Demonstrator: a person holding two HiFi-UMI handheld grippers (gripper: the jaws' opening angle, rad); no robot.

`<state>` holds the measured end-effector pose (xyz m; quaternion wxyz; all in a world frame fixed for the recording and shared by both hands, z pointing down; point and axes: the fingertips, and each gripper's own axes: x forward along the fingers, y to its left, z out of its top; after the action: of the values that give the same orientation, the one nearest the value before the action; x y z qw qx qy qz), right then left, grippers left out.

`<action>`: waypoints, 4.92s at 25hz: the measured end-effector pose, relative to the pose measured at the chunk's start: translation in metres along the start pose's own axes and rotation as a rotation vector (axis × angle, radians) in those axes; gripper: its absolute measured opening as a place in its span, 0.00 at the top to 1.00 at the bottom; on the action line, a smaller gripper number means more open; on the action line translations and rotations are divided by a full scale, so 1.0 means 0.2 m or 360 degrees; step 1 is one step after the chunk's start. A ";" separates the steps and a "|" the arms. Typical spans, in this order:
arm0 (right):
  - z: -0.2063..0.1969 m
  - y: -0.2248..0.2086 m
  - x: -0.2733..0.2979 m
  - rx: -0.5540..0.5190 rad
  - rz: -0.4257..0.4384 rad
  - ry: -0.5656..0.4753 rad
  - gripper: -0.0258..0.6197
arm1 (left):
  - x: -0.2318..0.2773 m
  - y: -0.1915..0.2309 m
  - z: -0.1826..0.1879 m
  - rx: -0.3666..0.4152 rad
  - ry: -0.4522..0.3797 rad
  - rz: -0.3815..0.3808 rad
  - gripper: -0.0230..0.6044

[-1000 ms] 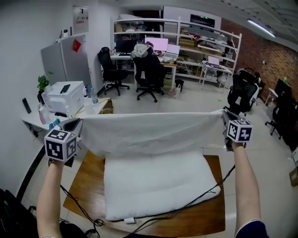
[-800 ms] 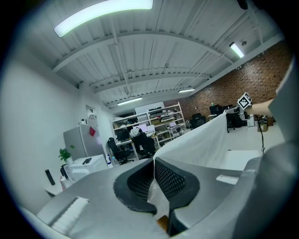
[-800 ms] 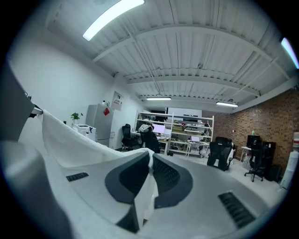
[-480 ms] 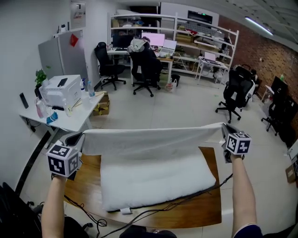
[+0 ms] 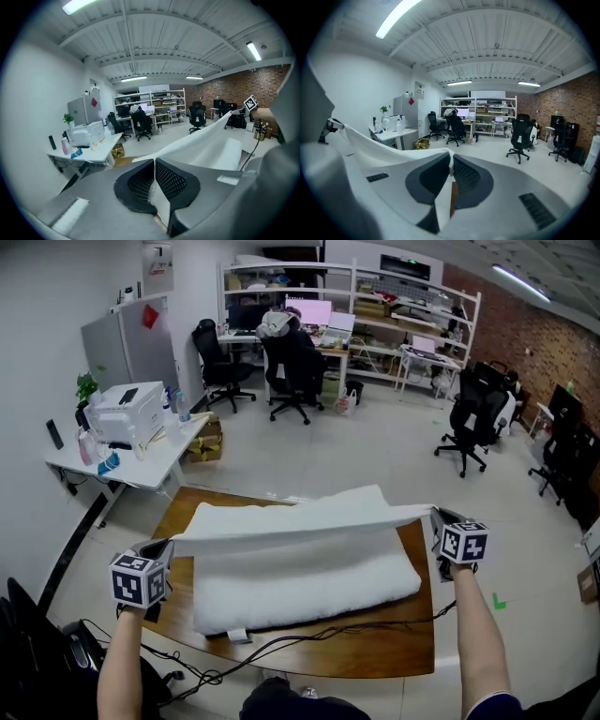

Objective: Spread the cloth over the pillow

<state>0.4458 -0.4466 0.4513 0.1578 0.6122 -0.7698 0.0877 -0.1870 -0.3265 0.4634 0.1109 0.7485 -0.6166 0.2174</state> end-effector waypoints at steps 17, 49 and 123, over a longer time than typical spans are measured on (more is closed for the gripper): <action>-0.73 0.06 -0.15 0.0098 0.0061 0.0290 0.92 | -0.08 -0.22 -0.76 -0.0278 0.0310 0.0024 0.94; -1.19 0.05 -0.21 0.0157 -0.0008 0.0501 0.89 | -0.12 -0.42 -1.25 -0.0546 0.0408 0.0051 0.92; 0.36 2.07 -1.02 0.0089 0.0581 -0.0579 0.95 | -0.62 -0.98 0.44 -0.0125 -0.0604 -0.1113 0.96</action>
<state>0.0759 -0.1874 0.3362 -0.0187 0.4729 -0.8806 0.0245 0.0021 -0.2133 0.3493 0.0910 0.9353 -0.3420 0.0007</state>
